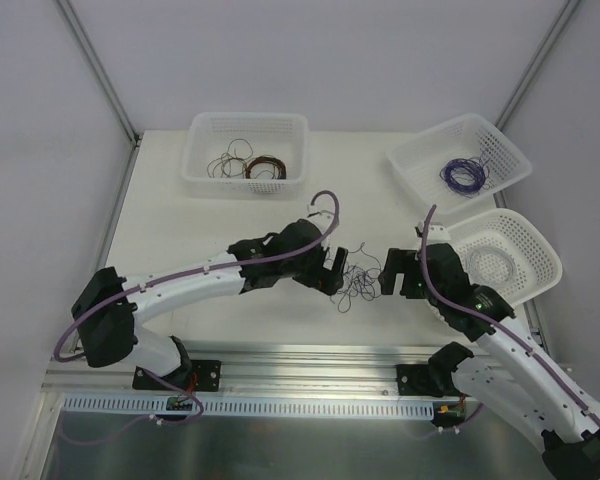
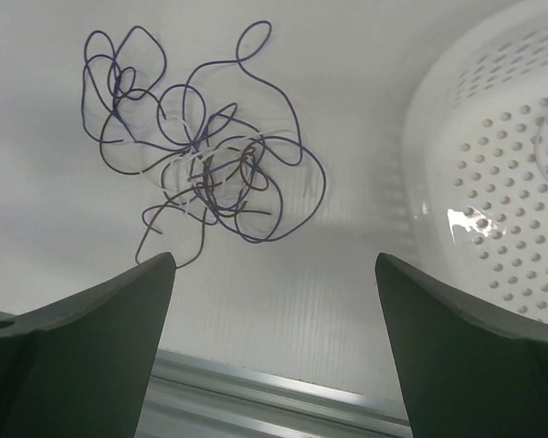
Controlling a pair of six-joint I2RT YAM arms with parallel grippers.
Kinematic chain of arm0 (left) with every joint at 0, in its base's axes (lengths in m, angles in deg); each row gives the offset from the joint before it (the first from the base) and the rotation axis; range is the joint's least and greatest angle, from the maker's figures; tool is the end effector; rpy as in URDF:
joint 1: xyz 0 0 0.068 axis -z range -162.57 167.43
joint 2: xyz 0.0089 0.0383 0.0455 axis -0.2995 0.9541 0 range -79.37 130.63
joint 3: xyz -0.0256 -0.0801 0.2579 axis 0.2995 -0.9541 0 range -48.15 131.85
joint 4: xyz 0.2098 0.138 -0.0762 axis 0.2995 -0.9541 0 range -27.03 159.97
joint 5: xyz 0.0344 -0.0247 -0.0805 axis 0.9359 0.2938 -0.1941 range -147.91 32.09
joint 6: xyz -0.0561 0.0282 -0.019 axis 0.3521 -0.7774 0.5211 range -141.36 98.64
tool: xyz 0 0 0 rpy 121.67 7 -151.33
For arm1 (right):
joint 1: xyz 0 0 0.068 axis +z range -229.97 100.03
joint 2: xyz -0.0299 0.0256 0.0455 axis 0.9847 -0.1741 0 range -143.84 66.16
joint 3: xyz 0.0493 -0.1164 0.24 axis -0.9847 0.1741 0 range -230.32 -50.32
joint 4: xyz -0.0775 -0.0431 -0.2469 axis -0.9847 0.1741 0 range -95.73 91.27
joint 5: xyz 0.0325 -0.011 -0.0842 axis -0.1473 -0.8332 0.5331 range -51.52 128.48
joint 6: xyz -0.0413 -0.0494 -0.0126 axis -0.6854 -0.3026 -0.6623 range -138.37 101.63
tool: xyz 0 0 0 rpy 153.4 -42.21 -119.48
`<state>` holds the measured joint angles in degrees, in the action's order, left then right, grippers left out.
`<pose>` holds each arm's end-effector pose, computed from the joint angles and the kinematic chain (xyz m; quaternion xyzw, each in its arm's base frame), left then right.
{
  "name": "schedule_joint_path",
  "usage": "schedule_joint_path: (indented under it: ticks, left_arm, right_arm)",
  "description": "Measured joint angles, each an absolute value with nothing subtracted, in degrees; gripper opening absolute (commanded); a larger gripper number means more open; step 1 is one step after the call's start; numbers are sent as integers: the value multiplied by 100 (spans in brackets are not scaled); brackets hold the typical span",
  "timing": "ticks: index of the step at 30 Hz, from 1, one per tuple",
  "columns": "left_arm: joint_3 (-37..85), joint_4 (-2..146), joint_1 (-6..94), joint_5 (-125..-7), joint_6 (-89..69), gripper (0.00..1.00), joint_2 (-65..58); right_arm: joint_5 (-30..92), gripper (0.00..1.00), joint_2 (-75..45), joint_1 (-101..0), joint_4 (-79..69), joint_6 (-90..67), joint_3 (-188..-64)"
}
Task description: Untangle the cables
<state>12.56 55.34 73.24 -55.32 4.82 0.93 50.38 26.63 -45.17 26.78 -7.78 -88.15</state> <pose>0.1883 -0.2728 0.2756 0.2158 0.8570 -0.2917 0.3660 0.1442 0.0872 0.2632 -0.1370 0.8697 0.0950 0.4646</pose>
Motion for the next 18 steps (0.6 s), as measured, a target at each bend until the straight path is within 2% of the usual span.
schedule_joint_path:
  ticks: [10,13,14,17,18]
  left_arm:
    - [1693,5746,8181,-5134,810,55,1859]
    - [1842,5772,8201,-5119,844,38,2178]
    - [1894,5774,8201,-5119,849,24,2256]
    - [1923,5816,8198,-5119,884,3,2337]
    - [1923,5816,8196,-5117,897,0,2337]
  right_arm:
    - [5499,96,3207,-4514,2973,-481,-8758]
    - [5502,96,3236,-4514,2999,-446,-8758]
    - [5499,96,3236,-4514,3010,-435,-8758]
    - [5471,96,3238,-4514,3004,-415,-8714]
    - [5454,96,3234,-4514,3002,-409,-8697]
